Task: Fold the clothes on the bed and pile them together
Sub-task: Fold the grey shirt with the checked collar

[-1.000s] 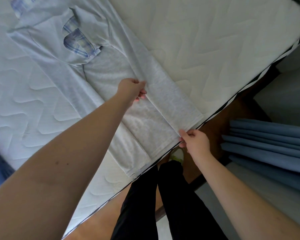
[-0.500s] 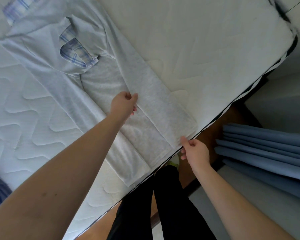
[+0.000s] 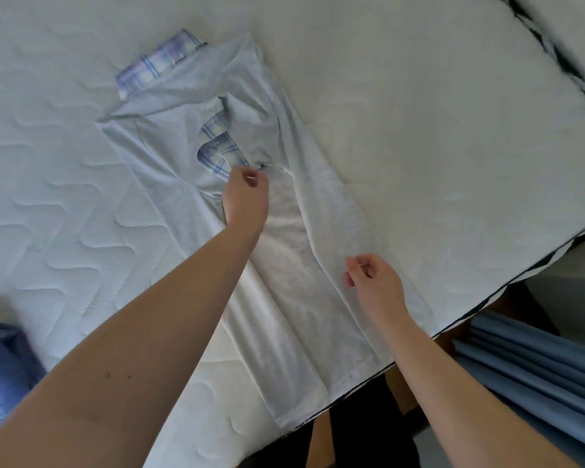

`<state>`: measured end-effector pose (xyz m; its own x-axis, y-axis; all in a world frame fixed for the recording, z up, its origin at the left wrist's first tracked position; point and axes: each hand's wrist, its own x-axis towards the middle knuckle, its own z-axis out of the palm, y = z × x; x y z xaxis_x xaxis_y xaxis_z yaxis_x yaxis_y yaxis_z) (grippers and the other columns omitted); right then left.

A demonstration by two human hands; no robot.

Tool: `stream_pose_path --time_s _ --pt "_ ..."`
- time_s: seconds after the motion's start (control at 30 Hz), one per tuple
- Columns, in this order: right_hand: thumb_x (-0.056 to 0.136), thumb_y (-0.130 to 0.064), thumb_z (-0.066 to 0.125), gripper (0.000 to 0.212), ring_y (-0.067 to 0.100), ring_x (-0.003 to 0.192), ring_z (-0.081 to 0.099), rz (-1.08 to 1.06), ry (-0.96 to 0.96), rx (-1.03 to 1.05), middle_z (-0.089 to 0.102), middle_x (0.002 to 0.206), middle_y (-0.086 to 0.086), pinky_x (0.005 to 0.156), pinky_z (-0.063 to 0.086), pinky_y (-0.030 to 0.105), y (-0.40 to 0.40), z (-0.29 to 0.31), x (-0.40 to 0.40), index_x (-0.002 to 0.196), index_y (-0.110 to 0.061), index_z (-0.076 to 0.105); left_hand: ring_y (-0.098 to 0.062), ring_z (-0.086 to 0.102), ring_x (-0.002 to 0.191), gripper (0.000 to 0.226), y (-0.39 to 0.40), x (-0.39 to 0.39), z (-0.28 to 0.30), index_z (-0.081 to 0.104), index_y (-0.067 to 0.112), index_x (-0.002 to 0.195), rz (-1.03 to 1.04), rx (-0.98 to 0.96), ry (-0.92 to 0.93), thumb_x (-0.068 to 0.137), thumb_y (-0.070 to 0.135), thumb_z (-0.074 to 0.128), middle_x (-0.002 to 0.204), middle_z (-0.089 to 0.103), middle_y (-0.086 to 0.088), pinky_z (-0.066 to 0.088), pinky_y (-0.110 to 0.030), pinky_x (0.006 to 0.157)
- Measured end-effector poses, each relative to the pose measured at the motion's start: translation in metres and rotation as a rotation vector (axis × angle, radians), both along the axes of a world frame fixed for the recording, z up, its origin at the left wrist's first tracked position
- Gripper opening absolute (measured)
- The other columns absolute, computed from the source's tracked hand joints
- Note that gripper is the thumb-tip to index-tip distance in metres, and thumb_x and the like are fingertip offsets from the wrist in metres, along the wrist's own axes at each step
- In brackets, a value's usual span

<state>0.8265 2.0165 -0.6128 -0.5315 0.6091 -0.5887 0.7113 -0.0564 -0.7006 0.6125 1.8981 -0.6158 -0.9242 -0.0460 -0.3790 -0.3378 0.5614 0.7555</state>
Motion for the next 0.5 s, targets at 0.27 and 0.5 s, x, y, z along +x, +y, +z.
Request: stream_pose_path --time_s 0.27,0.5 --pt "0.088 -0.027 0.066 0.01 0.008 0.065 0.063 0.176 0.131 -0.035 0.067 0.072 -0.011 0.064 0.05 0.021 -0.01 -0.019 -0.117 0.082 -0.034 0.062 -0.029 0.036 0.133 0.07 -0.017 -0.11 0.001 0.035 0.018 0.147 0.031 -0.523 0.022 0.09 0.055 0.056 0.146 0.038 -0.009 0.027 -0.042 0.109" --pt "0.097 -0.007 0.051 0.017 0.012 0.073 0.067 0.078 0.097 -0.463 0.063 0.102 0.024 0.065 0.054 0.025 -0.027 0.001 -0.193 0.108 0.002 0.059 -0.032 0.038 0.135 0.071 0.004 -0.181 0.004 0.037 0.019 0.145 -0.404 -0.676 0.037 0.089 0.058 0.057 0.146 0.043 -0.009 0.03 -0.047 0.106"
